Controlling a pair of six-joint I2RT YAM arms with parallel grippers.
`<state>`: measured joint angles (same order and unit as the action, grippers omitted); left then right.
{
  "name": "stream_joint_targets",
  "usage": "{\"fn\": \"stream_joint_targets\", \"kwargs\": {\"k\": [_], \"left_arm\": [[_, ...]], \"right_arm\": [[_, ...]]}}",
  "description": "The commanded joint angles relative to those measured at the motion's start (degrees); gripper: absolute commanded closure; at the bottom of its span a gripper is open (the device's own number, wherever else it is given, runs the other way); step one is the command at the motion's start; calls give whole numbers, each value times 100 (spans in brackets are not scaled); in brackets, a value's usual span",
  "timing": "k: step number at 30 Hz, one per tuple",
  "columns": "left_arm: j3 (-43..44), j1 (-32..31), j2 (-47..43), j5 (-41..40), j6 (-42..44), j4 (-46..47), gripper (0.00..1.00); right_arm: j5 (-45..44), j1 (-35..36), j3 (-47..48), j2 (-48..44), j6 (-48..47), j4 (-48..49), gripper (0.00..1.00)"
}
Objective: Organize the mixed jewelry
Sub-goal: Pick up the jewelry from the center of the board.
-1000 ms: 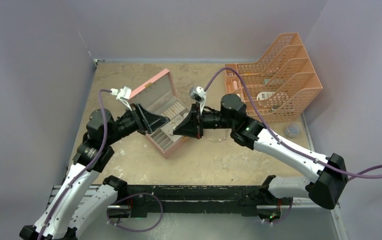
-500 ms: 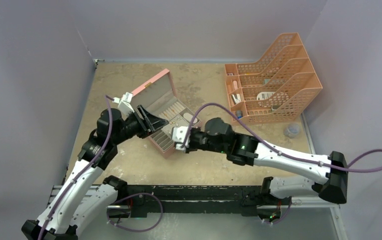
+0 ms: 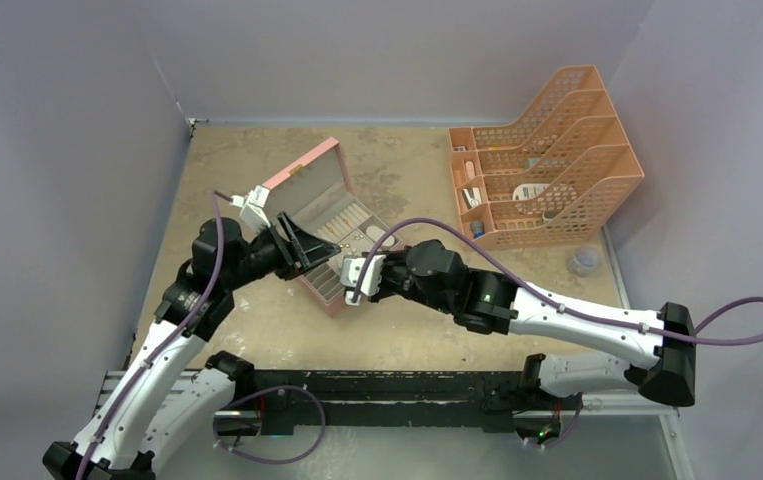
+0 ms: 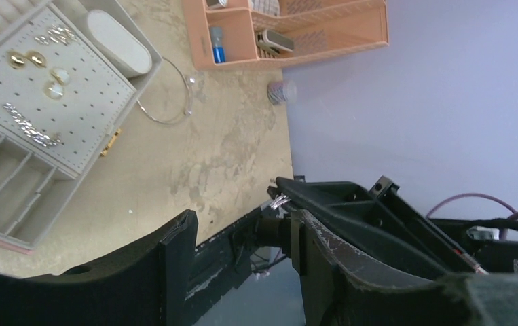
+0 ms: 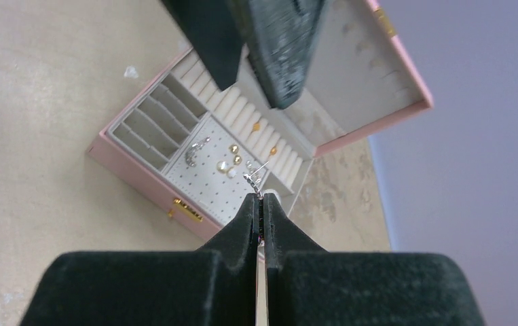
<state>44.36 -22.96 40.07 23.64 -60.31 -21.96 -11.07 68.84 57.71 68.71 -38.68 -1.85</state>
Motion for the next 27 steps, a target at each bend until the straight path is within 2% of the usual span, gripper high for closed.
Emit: {"fn": "stream_joint_targets", "kwargs": {"k": [1,8,14,16,21,27], "left_arm": [[58,2,37,775,61,550,47],[-57,2,475,1761,179,1353,45],[-59,2,571,1651,187,1353,44],[-79,2,569,1586,187,1362,46],[-118,2,675,1660,201,1409,66],[-140,2,677,1685,222,1465,78]], "right_arm": [[19,7,-97,-315,-157,655,100],[379,7,-83,-364,-168,638,100],[519,10,-45,-294,-98,624,100],[585,7,-50,-299,-67,631,100],[722,7,-56,-308,8,674,100],[807,7,-59,-271,78,712,100]]}}
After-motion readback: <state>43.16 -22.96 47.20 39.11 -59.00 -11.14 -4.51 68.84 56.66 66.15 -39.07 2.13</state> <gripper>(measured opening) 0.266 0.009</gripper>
